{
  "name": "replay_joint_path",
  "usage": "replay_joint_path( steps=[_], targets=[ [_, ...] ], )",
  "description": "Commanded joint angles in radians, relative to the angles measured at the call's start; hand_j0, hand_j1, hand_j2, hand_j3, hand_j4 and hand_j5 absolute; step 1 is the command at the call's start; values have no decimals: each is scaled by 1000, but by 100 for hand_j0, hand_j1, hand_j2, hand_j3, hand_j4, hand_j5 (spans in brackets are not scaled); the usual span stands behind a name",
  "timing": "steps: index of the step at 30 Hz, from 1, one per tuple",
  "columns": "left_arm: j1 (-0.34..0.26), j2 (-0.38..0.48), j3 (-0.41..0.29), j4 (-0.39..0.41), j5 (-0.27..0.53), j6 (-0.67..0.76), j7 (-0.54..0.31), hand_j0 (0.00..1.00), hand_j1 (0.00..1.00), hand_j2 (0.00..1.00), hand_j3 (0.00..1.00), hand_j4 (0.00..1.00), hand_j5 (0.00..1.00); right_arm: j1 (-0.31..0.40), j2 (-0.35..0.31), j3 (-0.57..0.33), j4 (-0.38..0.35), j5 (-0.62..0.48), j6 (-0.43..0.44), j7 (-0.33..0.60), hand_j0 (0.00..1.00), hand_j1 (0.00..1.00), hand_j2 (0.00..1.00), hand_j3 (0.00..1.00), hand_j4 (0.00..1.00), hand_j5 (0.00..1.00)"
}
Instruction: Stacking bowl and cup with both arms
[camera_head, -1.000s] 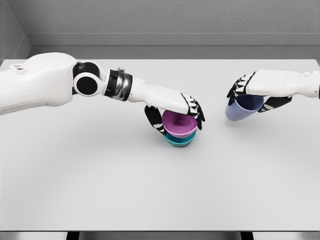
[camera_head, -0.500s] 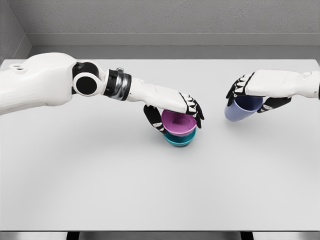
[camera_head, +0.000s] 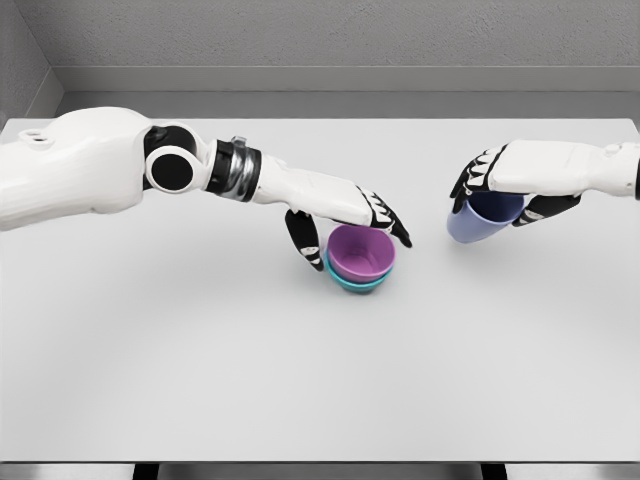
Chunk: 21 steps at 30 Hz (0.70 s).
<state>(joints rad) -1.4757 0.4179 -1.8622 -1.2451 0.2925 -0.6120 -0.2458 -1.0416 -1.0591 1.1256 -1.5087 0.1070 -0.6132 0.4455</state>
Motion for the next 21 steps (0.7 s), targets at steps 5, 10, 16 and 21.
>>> replay_joint_path(
  steps=[5,10,16,21],
  targets=[
    [2,35,11,-2,7,1,5,100,100,100,100,100,100,0,1,-1,-8,-7,2,-1,67,67,67,67,67,67],
    [0,200,84,-20,10,1,11,100,100,100,100,100,100,0,-1,-3,-28,-7,2,-1,67,67,67,67,67,67],
    [136,371,304,-85,-3,1,11,100,100,100,100,100,100,-15,1,-1,-51,-7,2,-1,67,67,67,67,67,67],
    [270,481,432,-103,-16,1,11,100,100,100,100,100,100,-26,1,-1,-80,-9,2,-2,67,67,67,67,67,67]
  ],
)
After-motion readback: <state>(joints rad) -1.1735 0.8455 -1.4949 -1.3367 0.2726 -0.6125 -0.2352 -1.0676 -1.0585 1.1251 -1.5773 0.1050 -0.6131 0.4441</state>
